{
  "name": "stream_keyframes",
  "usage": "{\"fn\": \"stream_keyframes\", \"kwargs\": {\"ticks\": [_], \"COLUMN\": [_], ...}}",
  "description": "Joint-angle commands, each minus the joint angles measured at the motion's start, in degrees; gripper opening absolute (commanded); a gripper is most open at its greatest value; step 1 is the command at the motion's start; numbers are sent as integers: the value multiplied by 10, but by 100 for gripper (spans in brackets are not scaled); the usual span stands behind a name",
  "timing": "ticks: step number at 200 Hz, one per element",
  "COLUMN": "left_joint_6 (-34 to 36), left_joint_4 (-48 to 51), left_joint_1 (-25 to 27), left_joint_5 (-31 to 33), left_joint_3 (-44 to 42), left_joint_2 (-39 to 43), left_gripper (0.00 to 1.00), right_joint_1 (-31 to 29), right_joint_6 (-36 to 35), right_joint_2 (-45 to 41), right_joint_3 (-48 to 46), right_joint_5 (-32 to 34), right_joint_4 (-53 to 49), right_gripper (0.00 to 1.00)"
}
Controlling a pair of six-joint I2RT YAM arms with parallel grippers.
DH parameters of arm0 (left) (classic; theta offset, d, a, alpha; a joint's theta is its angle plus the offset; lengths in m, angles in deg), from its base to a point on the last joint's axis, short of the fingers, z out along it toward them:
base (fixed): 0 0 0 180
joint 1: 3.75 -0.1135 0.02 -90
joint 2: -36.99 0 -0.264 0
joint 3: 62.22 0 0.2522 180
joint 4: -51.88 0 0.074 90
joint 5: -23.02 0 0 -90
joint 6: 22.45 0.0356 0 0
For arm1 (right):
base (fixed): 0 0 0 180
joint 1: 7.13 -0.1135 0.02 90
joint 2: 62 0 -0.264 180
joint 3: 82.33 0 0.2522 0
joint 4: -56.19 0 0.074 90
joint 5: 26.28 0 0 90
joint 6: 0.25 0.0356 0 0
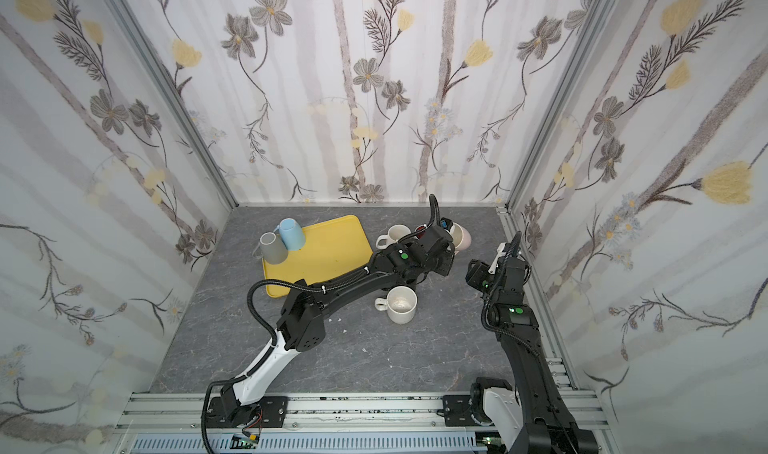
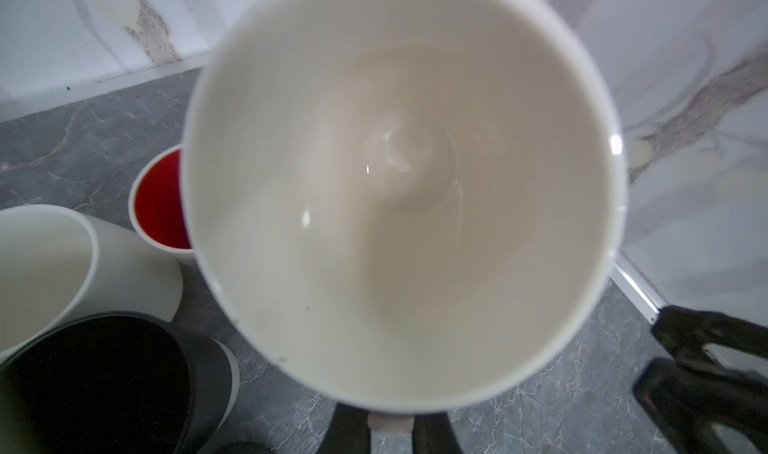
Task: Turn the mug right side up
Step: 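Carry the pink mug upright toward the red-lined mug with left gripper while right withdraws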
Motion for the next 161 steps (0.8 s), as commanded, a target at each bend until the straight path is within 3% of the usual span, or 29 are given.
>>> {"fn": "stream_keyframes", "kwargs": {"ticks": [1, 88, 161], "left_joint_6": [-2, -16, -24], "left_joint_4": [81, 93, 124], "left_joint_1": [9, 13, 5], "left_joint_5": [37, 59, 88], "left_joint_3": [65, 63, 57], "left_joint_2": [-43, -78, -79], "left_gripper": [0, 0, 6], "right_joint_1": [5, 5, 5], "right_joint_6": [-17, -15, -8], "right_joint_2": [-17, -14, 27], "right_joint_3": [-14, -38, -42], "right_joint_5": [-6, -29, -71], "right_joint_4": [-14, 0, 36], "right_gripper": [51, 51, 49]}}
